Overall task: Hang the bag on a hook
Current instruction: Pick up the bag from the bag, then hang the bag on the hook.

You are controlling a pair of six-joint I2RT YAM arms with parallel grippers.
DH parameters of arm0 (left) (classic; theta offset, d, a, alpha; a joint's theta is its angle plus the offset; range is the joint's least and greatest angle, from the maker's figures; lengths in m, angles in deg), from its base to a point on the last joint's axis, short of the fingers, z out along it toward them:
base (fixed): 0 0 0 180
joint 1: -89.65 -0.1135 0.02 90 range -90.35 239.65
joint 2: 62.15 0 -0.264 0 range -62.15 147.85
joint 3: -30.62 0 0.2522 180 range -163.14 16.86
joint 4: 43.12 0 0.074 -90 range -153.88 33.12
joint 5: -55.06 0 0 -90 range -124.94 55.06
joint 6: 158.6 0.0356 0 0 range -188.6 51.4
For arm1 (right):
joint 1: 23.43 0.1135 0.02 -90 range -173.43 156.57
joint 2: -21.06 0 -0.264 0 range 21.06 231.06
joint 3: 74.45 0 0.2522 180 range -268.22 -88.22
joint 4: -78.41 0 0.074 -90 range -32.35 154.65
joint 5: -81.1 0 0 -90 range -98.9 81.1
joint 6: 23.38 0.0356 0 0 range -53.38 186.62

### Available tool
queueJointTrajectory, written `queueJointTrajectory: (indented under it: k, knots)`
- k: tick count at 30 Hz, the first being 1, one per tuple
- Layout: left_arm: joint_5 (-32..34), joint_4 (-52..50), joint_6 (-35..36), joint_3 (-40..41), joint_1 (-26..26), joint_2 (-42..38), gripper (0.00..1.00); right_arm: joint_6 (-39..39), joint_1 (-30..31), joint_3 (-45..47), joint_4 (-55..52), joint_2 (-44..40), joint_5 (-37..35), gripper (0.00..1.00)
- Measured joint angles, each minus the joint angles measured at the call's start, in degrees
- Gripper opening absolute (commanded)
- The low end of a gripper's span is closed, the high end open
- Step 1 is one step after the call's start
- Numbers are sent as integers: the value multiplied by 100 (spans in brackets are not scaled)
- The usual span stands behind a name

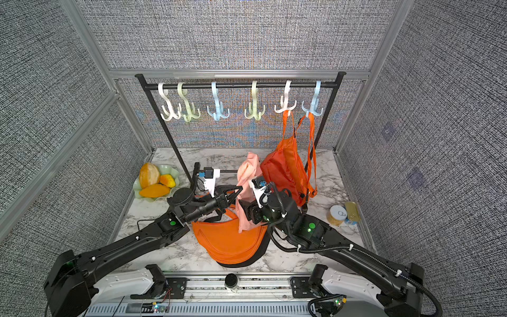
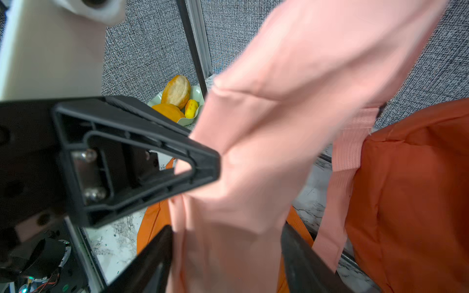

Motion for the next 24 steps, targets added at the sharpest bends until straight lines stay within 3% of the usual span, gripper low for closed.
queueJointTrajectory:
  k: [6, 11, 16, 24]
  knots:
    - [-452, -560, 219, -94, -409, -667, 0, -52, -109, 501, 4, -822, -260, 90]
    - [-931, -1163, 459, -361, -693, -1196, 0, -72, -833, 804, 11, -1305, -282, 94]
    - [-1300, -1786, 719, -682, -807, -1537, 0, -114, -1779, 1040, 118, -1543, 680, 96]
    - [-1469, -2378, 957, -894, -826, -1849, 0, 76, -2806, 1388, 540, -776, 2662, 98]
